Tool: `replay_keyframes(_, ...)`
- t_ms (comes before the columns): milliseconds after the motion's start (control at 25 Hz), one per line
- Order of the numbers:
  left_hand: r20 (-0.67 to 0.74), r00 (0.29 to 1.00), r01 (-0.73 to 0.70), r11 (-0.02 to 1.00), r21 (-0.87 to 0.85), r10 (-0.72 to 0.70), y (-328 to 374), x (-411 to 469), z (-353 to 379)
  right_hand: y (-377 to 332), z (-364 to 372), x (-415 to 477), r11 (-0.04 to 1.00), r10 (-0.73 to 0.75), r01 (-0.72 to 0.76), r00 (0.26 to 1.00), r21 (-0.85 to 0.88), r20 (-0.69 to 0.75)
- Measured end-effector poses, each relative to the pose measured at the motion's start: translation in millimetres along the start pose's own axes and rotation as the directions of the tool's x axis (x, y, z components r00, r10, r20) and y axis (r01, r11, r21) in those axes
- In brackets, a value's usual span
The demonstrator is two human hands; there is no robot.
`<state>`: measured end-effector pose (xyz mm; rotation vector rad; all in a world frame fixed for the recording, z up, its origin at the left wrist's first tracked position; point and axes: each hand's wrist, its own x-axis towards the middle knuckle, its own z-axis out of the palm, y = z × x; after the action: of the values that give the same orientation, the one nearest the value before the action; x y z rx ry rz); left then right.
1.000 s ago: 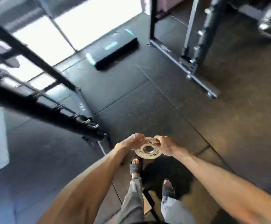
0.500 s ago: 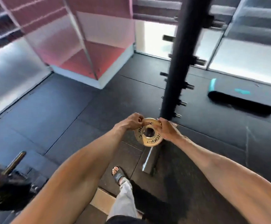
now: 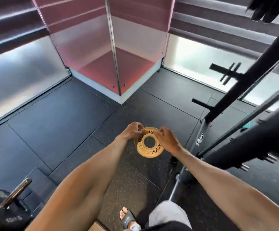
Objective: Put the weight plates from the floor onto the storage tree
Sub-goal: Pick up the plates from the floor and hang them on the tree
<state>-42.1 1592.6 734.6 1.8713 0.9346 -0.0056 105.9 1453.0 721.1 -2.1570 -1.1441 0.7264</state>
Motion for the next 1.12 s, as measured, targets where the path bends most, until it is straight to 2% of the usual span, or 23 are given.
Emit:
replay_keyframes(160, -0.04, 0.999, -0.031, 1.0, 0.004, 0.031, 13.6, 76.9, -51.6, -13.6, -3.3, 94.3, 1.0, -0.005, 0.007, 0.997, 0.015, -0.083)
replay_keyframes(440, -0.042, 0.999, -0.023, 1.0, 0.018, 0.023, 36.5, 267.3, -116.5, -12.1, -30.3, 286.3, 0.998, 0.06, -0.056, 0.992, 0.037, -0.111)
replay_keyframes(560, 0.051, 0.998, 0.016, 0.996, 0.091, -0.021, 73.2, 359.6, -145.7, -7.7, -66.7, 370.2, 0.99, 0.133, -0.126, 0.985, 0.067, -0.109)
replay_keyframes(840, 0.212, 0.974, -0.125, 0.975, 0.182, 0.085, 185.0, 559.2, -152.8, 23.4, -183.5, 511.3, 0.966, 0.256, -0.239, 0.936, 0.098, -0.239)
replay_keyframes(1000, 0.387, 0.907, -0.283, 0.923, 0.261, 0.169, 246.4, 673.7, -124.4, 61.8, -231.6, 564.3, 0.912, 0.406, -0.349, 0.839, 0.215, -0.362)
replay_keyframes(1120, 0.528, 0.819, -0.425, 0.855, 0.296, 0.225, 294.0, 746.6, -101.9, 82.9, -265.1, 597.8, 0.847, 0.531, -0.453, 0.71, 0.277, -0.462)
